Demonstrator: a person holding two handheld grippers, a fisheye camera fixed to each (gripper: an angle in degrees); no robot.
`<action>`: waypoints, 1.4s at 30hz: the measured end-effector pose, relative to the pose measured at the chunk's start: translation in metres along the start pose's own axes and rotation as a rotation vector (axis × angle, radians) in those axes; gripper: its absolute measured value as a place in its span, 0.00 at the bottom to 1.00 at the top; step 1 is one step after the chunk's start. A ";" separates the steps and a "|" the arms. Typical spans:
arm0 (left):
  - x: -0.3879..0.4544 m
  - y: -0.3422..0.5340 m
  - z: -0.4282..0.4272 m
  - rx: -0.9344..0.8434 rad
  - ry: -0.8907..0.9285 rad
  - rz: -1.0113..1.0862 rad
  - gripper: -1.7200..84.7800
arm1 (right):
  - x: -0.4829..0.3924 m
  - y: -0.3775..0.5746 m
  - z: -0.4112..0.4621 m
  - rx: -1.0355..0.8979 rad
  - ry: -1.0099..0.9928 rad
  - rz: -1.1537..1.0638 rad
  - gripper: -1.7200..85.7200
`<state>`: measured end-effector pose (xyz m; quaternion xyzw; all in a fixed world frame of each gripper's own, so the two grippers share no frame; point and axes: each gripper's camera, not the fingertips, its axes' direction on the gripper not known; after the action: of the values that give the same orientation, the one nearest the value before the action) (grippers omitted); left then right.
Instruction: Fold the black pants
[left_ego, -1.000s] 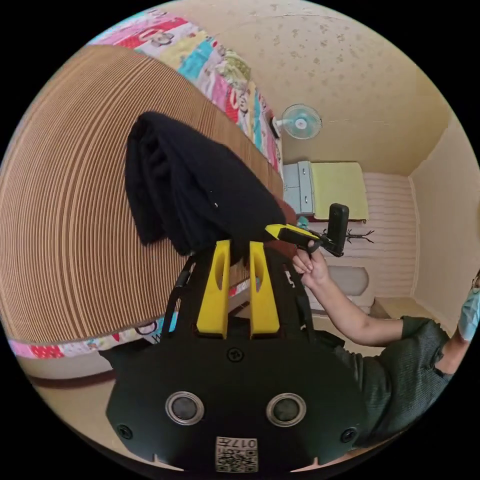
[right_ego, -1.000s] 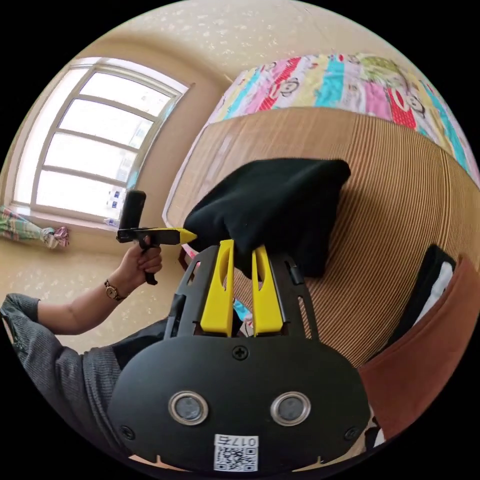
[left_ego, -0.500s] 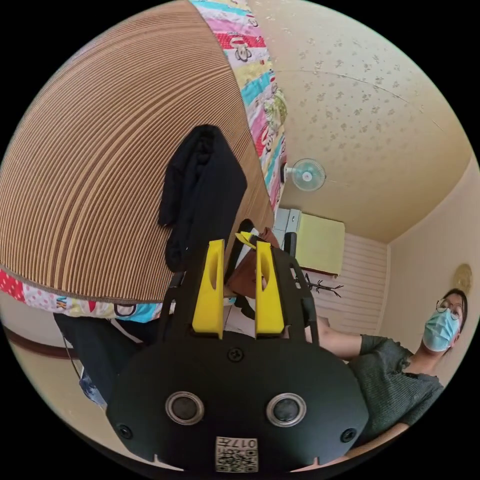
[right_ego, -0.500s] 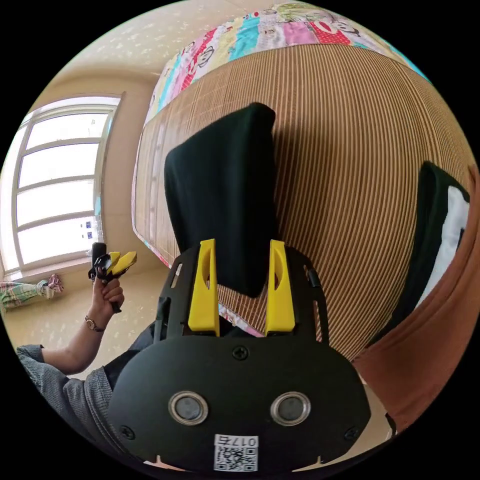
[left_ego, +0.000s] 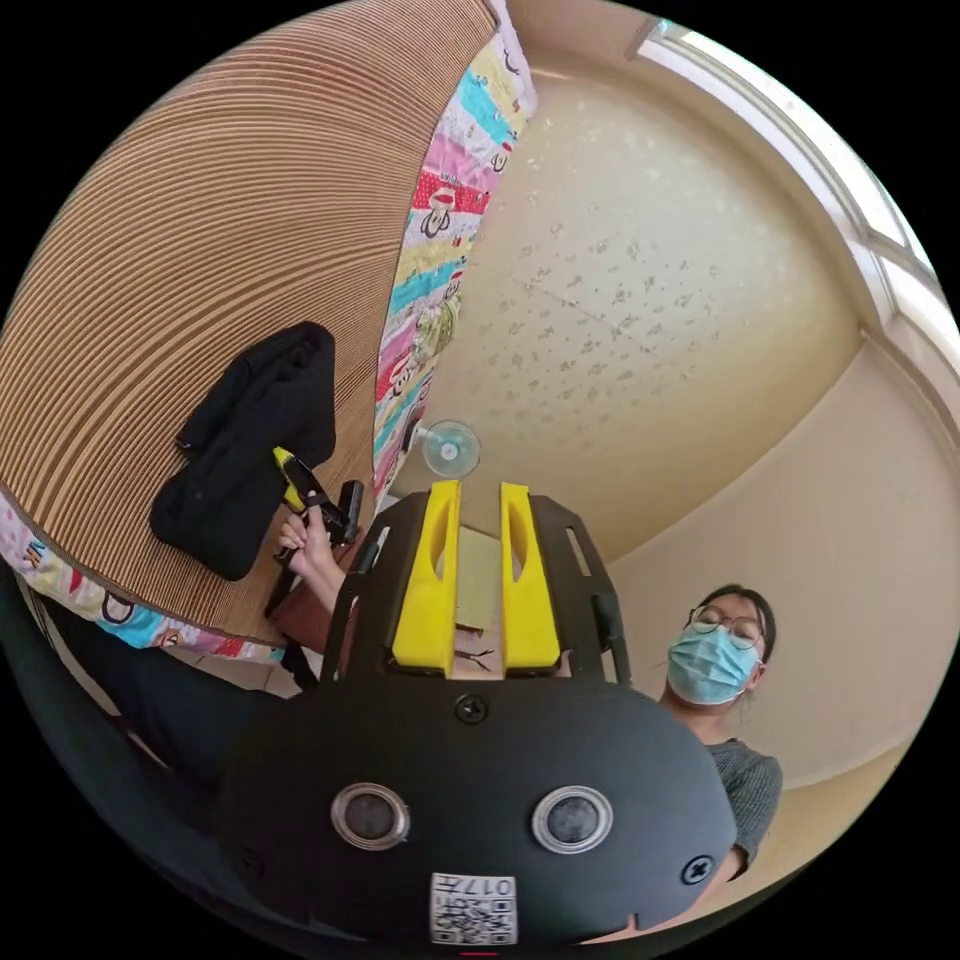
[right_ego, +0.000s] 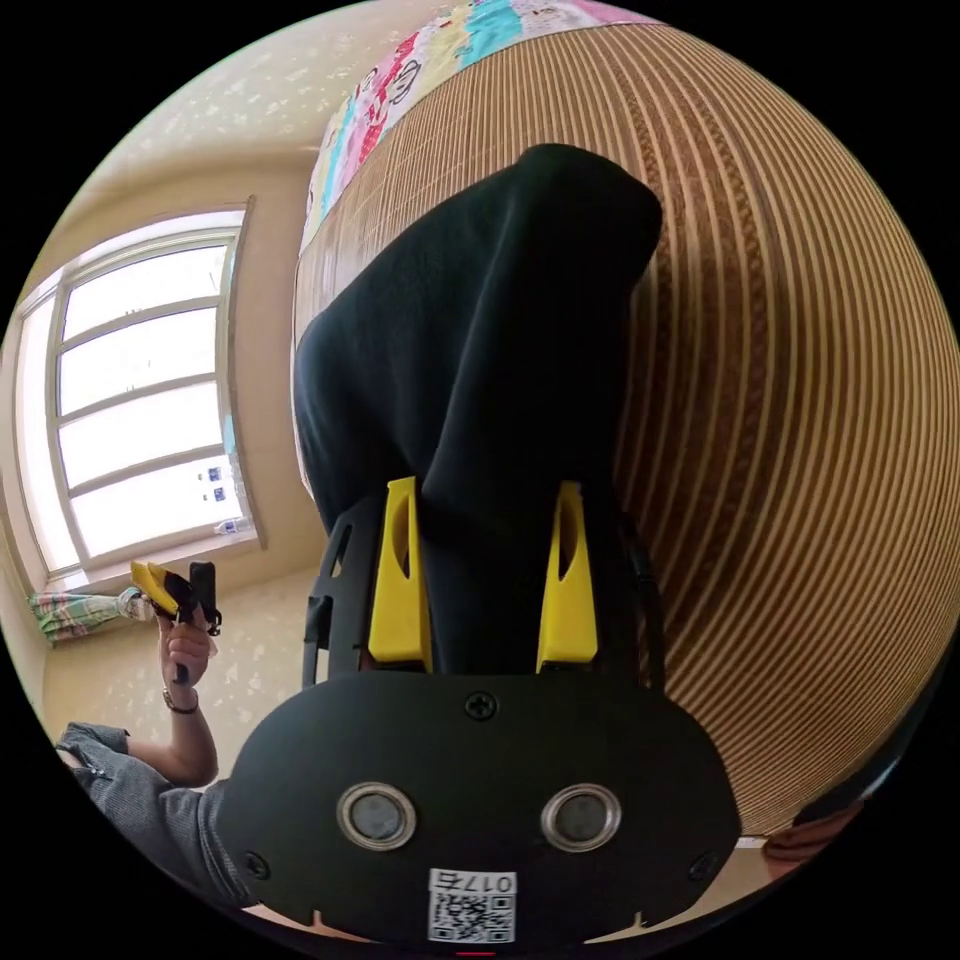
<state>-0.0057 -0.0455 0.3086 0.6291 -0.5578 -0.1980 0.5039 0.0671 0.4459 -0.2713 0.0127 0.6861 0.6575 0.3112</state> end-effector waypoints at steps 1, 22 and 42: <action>0.010 -0.005 -0.020 0.035 0.033 -0.020 0.10 | -0.015 0.009 0.013 -0.003 -0.010 0.022 0.22; 0.219 -0.146 -0.315 0.238 0.134 -0.137 0.10 | -0.478 -0.026 0.288 0.119 0.130 0.105 0.22; 0.246 -0.128 -0.395 0.362 0.193 -0.166 0.10 | -0.648 -0.102 0.262 0.011 -0.154 0.116 0.20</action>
<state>0.4531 -0.1209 0.4397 0.7690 -0.4797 -0.0741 0.4159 0.7452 0.3902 -0.0828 0.1047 0.6618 0.6677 0.3244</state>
